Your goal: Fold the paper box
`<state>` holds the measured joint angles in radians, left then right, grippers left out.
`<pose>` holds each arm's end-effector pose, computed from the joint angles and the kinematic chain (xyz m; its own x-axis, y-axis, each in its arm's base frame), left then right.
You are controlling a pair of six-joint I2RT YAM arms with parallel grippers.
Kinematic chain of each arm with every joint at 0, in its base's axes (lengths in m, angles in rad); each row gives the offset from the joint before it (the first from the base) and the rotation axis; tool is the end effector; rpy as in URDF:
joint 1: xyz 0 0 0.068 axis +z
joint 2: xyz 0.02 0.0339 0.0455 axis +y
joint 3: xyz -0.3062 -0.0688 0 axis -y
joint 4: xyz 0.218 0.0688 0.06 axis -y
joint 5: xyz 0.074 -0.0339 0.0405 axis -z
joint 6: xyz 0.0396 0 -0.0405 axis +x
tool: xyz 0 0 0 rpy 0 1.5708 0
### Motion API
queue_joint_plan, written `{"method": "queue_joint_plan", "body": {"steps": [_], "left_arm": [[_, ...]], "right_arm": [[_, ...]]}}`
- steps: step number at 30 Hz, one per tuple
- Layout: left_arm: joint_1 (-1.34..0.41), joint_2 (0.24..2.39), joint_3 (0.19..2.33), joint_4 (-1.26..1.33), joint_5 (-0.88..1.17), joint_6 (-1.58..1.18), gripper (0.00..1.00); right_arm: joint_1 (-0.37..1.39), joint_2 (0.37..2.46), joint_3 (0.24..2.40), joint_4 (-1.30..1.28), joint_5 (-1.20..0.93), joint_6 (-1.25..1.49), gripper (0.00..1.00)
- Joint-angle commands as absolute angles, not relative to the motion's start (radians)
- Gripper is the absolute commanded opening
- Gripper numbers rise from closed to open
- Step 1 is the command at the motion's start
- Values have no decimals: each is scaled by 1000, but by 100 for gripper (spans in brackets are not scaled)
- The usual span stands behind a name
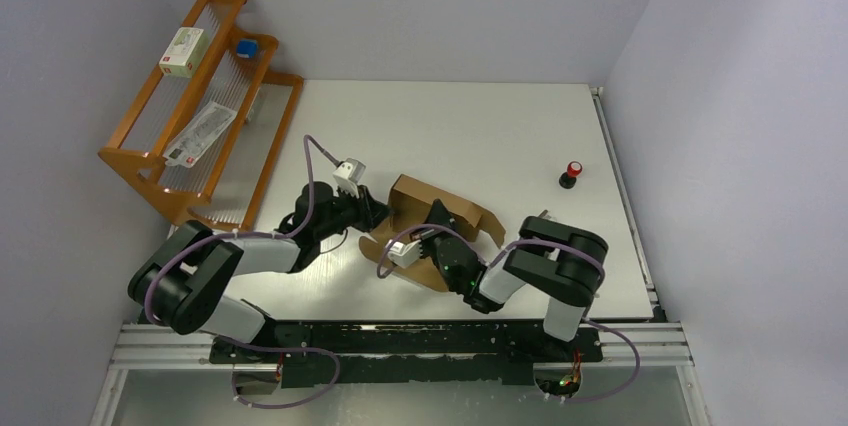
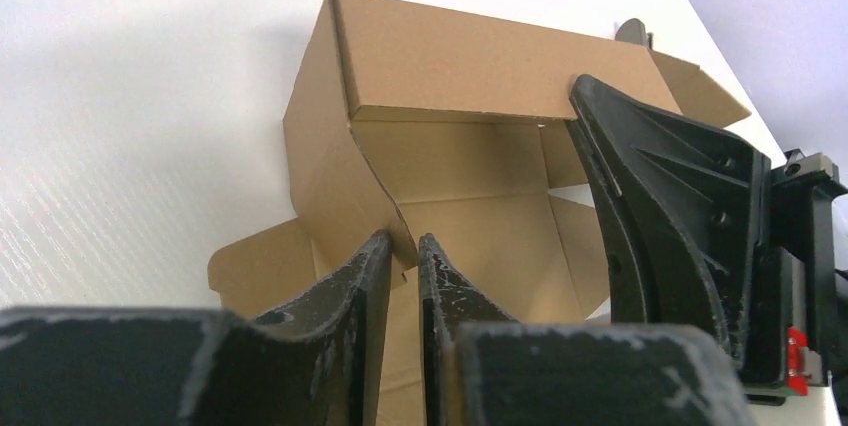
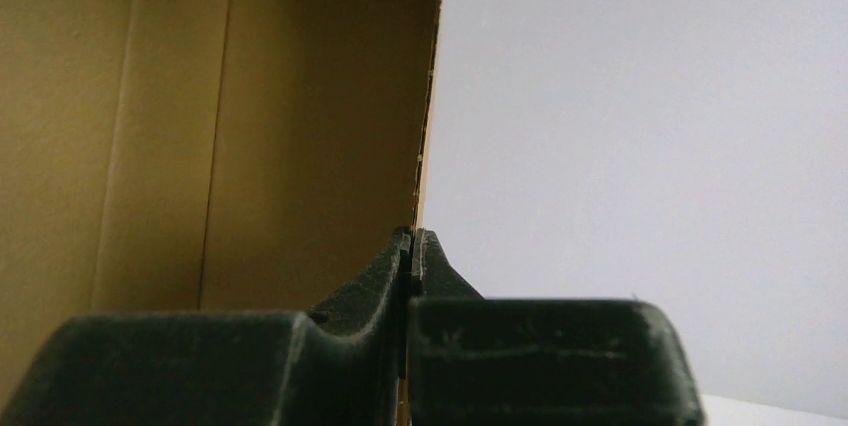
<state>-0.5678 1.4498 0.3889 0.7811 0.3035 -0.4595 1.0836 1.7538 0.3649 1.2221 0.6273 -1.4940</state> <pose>0.2038 -0.1440 0.2256 -0.5437 -0.1552 -0.8248 0.5738 0.6485 -0.5002 0.1510 0.2354 0.1934 0.4372 -0.8991 0.0215 -0.1116 -0.0780 -0.9907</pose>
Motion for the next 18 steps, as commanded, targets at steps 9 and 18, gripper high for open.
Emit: {"method": "queue_joint_plan", "body": {"steps": [9, 18], "left_arm": [[-571, 1374, 438, 659, 218, -323, 37], [-414, 1260, 420, 682, 314, -299, 53]], "right_arm": [[1101, 1933, 321, 1631, 643, -1637, 0], [1102, 1840, 326, 1489, 624, -1581, 0]]}}
